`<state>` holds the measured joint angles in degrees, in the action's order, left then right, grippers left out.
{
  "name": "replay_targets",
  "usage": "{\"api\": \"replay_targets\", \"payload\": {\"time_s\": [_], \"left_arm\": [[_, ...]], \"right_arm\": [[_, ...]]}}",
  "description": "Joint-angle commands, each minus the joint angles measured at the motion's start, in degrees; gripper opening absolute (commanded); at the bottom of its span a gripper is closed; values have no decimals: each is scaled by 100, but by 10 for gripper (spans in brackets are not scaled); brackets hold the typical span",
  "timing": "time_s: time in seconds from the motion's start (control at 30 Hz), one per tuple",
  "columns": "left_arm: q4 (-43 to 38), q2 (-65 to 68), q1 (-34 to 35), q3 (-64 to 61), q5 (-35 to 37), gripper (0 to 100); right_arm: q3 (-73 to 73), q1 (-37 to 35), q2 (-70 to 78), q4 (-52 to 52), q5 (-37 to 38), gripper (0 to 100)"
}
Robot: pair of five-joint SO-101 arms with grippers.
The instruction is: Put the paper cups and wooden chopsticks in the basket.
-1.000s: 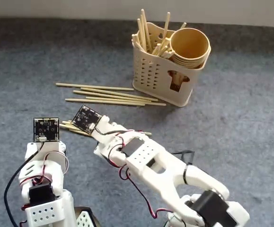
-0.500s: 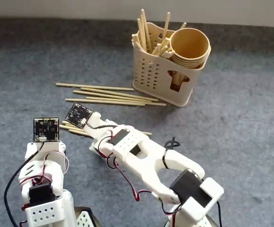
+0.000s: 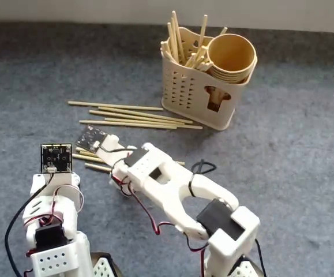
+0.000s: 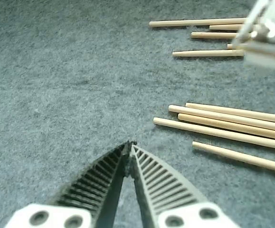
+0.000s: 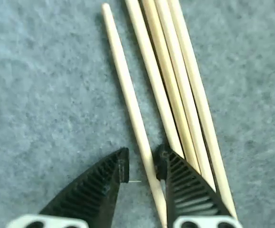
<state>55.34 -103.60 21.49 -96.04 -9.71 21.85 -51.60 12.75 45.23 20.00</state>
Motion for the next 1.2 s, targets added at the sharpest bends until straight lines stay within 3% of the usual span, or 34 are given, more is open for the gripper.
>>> {"api": "replay_targets", "payload": {"time_s": [0.0, 0.13, 0.23, 0.47, 0.7, 1.17], "left_arm": [[70, 31, -66, -110, -44, 7], [105, 31, -66, -110, -44, 7], [105, 31, -66, -110, -44, 7], [105, 31, -66, -110, -44, 7], [105, 31, -66, -110, -44, 7], [105, 31, -66, -110, -44, 7]], "right_arm": [[-338, 101, 136, 690, 79, 101], [-382, 251, 180, 857, 554, 87], [-391, 321, 171, 945, 782, 2], [-497, 409, -66, 1499, 853, 5], [-338, 848, -1279, 1508, 809, 5], [154, 1033, -3398, 1437, -589, 5]]}}
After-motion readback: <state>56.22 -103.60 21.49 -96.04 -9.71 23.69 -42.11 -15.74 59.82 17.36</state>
